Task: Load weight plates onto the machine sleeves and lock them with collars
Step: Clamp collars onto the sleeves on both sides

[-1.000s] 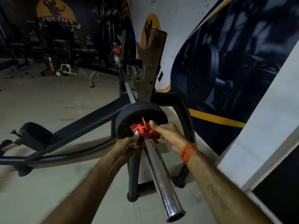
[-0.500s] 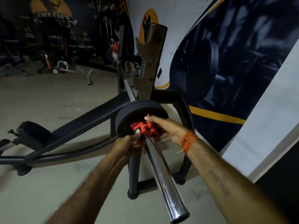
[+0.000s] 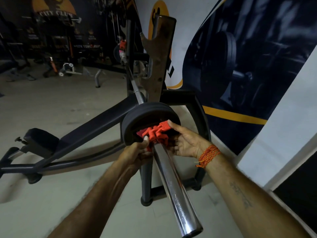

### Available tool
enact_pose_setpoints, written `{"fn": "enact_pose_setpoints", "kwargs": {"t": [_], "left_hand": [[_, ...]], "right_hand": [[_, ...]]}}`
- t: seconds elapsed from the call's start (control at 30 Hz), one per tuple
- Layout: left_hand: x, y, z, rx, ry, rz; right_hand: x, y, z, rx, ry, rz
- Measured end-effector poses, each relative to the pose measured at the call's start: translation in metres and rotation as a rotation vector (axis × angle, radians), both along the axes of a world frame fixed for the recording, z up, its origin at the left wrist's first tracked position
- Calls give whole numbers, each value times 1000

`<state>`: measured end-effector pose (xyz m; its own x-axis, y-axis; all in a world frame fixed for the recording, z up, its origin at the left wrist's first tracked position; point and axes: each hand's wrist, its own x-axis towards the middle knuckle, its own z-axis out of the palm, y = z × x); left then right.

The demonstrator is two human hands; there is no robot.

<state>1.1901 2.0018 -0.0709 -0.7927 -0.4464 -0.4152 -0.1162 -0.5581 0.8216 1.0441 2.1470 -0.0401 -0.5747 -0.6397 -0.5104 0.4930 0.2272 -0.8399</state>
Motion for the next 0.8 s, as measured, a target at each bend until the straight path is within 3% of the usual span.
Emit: {"fn": "enact_pose_setpoints", "kwargs": {"t": [0.5, 0.7, 0.8], "left_hand": [[5, 11, 13, -12, -35, 39], [7, 14, 18, -25, -59, 39], [15, 19, 21, -164, -107, 12]], "right_hand": [[-3, -7, -19, -13, -26, -87], [4, -3, -12, 7, 62, -65], [19, 5, -3, -1, 159, -52]]}}
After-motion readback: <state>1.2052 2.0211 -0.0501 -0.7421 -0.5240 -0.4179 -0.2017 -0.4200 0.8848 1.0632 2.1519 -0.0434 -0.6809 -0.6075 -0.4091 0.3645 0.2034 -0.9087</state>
